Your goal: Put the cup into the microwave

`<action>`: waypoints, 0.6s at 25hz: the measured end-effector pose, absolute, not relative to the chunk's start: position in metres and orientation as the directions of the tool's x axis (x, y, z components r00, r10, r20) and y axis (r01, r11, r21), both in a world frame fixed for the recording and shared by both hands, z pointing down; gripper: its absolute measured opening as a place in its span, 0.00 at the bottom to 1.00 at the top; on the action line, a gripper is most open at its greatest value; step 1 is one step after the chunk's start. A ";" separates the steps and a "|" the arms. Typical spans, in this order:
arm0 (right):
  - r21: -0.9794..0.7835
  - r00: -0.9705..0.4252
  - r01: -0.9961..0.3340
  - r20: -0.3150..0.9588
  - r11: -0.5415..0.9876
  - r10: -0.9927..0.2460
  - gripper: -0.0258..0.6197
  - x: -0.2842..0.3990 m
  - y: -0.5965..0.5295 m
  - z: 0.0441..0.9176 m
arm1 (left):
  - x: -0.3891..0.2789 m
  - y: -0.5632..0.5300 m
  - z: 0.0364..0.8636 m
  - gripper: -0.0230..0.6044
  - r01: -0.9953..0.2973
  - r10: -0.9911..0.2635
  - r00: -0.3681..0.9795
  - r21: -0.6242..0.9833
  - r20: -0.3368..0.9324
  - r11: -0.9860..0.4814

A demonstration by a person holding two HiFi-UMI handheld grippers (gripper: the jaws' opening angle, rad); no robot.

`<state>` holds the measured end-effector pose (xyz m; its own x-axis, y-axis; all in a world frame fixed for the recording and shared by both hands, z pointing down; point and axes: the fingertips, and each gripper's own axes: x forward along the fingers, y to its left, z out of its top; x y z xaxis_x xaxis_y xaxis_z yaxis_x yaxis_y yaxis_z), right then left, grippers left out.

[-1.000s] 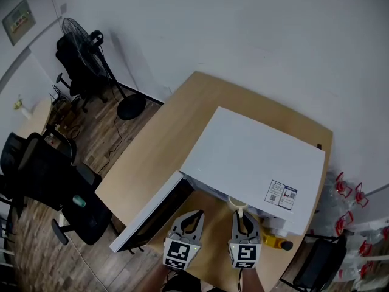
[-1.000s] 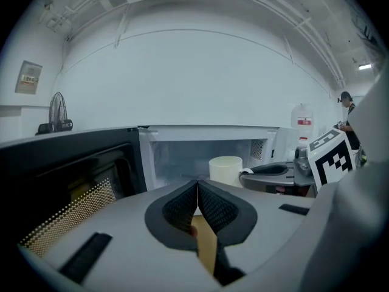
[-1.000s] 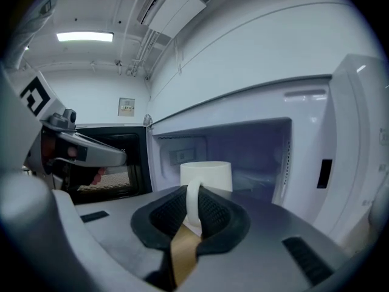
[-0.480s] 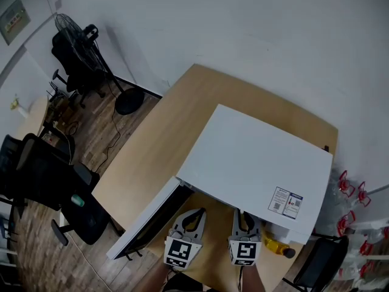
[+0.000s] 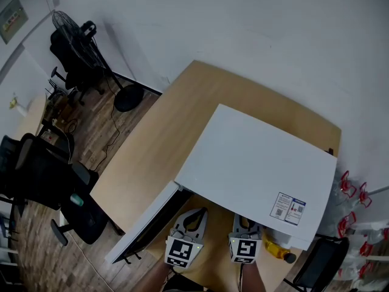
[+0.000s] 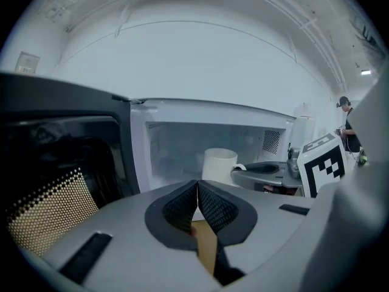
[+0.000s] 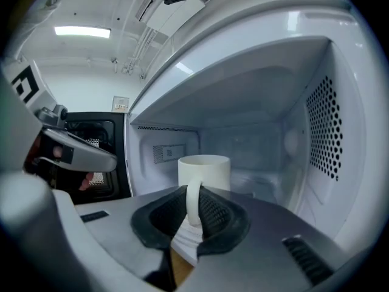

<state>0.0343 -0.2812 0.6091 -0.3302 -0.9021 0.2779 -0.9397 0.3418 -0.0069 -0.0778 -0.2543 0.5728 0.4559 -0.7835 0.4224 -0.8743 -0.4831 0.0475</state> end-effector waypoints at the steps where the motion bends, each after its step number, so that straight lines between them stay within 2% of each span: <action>1: -0.007 -0.330 -0.940 0.276 0.342 -0.903 0.11 0.034 -0.283 0.609 | -0.077 -0.255 0.574 0.08 -0.874 -0.782 0.456 0.048 0.424 -0.484; 15: -0.009 -0.311 -0.947 0.267 0.320 -0.912 0.12 0.032 -0.292 0.605 | -0.079 -0.258 0.575 0.08 -0.873 -0.783 0.459 0.048 0.420 -0.485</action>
